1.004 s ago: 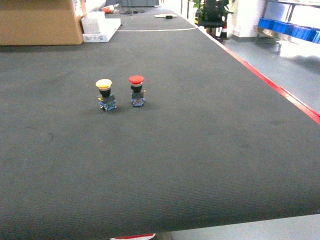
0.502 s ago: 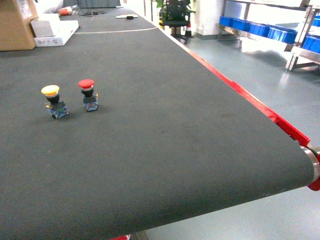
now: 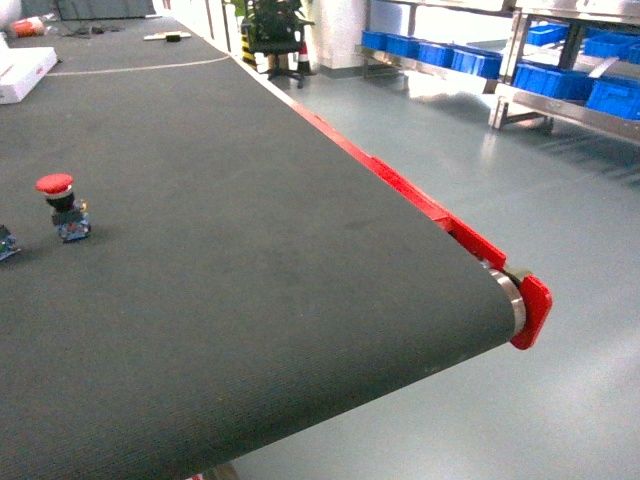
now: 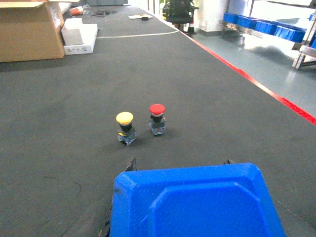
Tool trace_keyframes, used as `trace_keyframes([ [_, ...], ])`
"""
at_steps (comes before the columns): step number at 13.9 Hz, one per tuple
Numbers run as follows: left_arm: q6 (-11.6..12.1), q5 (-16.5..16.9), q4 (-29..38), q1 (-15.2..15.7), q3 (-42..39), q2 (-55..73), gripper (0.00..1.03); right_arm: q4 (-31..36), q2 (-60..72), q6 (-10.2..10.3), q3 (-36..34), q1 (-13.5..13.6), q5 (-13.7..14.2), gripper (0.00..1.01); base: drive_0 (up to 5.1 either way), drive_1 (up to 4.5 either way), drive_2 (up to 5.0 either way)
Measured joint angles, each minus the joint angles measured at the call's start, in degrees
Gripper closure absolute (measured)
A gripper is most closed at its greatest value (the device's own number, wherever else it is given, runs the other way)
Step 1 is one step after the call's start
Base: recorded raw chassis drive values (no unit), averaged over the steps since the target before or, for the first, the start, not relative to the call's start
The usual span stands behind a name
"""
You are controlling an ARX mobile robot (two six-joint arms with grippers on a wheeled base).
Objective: Pick blue part to blue bin on bottom shelf
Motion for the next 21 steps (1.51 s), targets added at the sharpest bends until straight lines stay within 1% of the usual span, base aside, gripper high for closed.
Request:
trace_keyframes([
  [21,0.00,0.00,0.00,0.00,0.00,0.00,0.59,0.00,0.00,-0.02,0.00,0.00,0.00,0.03,-1.6,-1.57,-1.6],
])
